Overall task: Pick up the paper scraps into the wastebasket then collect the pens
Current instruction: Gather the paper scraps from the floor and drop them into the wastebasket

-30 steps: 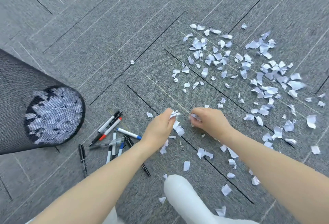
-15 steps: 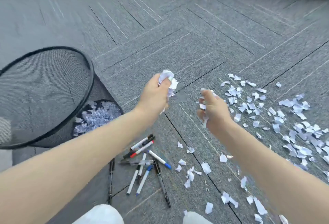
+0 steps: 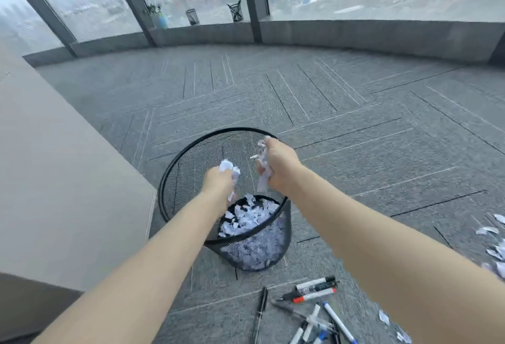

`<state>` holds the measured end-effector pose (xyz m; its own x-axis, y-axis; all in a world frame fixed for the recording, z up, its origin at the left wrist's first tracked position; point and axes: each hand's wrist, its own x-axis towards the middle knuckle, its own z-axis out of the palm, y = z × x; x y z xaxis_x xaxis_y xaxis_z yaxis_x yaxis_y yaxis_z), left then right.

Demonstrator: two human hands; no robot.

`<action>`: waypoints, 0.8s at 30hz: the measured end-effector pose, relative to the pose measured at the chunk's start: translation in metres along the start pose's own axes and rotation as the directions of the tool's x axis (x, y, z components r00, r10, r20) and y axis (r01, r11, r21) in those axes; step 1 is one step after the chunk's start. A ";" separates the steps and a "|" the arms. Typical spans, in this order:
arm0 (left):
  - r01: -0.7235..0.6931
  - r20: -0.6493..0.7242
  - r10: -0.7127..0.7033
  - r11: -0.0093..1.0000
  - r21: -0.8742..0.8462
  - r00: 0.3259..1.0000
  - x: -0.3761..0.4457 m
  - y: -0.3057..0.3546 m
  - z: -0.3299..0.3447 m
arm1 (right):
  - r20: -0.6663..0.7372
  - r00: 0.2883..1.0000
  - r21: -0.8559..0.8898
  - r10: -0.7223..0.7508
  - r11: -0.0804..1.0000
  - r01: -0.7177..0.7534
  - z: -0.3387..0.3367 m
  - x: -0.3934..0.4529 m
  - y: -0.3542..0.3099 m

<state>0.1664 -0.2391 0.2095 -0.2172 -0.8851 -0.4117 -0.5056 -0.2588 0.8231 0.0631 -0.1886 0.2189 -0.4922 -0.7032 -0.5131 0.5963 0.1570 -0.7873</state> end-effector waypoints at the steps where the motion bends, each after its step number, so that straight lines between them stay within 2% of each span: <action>1: 0.044 0.033 -0.045 0.999 0.032 0.998 0.005 -0.005 -0.003 | 0.025 0.998 -0.067 0.049 0.997 -0.048 0.006 0.003 0.005; 3: 0.085 0.107 -0.093 0.993 0.083 0.990 0.008 -0.006 -0.010 | 0.052 0.988 -0.154 0.148 0.978 -0.138 0.009 0.007 0.013; 6: 0.080 0.176 -0.112 0.980 0.180 0.978 0.011 -0.004 -0.014 | 0.066 0.985 -0.242 0.161 0.960 -0.140 0.006 0.010 0.017; 10: 0.131 0.255 -0.169 0.979 0.158 0.952 0.020 -0.009 -0.014 | 0.091 0.972 -0.236 0.217 0.953 -0.191 0.004 0.016 0.016; 13: 0.154 0.190 -0.161 0.987 0.050 0.968 0.026 -0.012 -0.015 | 0.084 0.968 -0.144 0.238 0.964 -0.224 0.000 0.021 0.019; 16: 0.131 0.074 -0.126 0.989 -0.069 0.989 0.031 -0.014 -0.012 | 0.097 0.977 0.016 0.190 0.981 -0.192 -0.003 0.021 0.022; 18: 0.122 0.068 -0.115 0.985 -0.124 0.991 0.036 -0.018 -0.011 | 0.113 0.982 0.113 0.150 0.980 -0.163 -0.004 0.017 0.022; 24: 0.045 0.035 -0.042 0.994 -0.095 0.999 0.037 -0.022 -0.011 | 0.153 0.987 0.261 0.053 0.961 -0.092 -0.006 0.003 0.017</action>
<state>0.1782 -0.2704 0.1802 -0.2249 -0.8596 -0.4588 -0.4332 -0.3336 0.8373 0.0675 -0.1842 0.2021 -0.3568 -0.7917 -0.4959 0.7838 0.0352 -0.6200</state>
